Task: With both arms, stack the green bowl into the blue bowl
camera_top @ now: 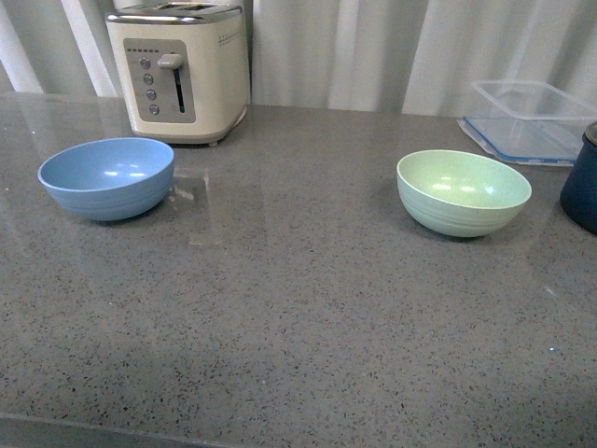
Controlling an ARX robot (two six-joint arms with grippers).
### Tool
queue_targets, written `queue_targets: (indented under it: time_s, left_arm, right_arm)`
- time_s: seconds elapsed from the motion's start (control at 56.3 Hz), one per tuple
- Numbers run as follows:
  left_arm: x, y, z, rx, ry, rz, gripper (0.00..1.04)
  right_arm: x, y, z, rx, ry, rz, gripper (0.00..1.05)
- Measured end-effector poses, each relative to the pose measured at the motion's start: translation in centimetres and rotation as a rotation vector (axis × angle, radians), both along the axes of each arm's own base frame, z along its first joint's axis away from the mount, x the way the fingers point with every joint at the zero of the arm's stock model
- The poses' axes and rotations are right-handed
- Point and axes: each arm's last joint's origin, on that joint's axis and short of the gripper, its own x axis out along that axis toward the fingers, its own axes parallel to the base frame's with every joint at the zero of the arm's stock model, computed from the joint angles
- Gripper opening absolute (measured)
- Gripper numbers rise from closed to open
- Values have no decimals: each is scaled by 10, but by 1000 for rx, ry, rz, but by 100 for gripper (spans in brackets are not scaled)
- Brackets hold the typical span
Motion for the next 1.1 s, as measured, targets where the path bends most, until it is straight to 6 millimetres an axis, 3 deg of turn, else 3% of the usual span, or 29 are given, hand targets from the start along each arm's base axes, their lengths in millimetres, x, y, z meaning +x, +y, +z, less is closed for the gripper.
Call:
queue_targets:
  time_s: [0.444,0.551,0.711,0.888,0.995,1.102]
  left_arm:
    - [0,0,0,0,0,0,98]
    - [3,1,-2,-33,76,195,98]
    - [14,5,18,-102,91,213,98]
    - [41,14,62,-193,114,157,98]
    - [80,21,92,-272,180,119,98]
    - [121,25,109,-321,252,94,98]
  right_arm:
    - [0,0,0,0,0,0,95]
    - [0,0,0,0,0,0,95]
    - [0,0,0,0,0,0,95]
    - [0,0,0,0,0,0,95]
    - [0,0,0,0,0,0,95]
    - [0,0,0,0,0,0,95]
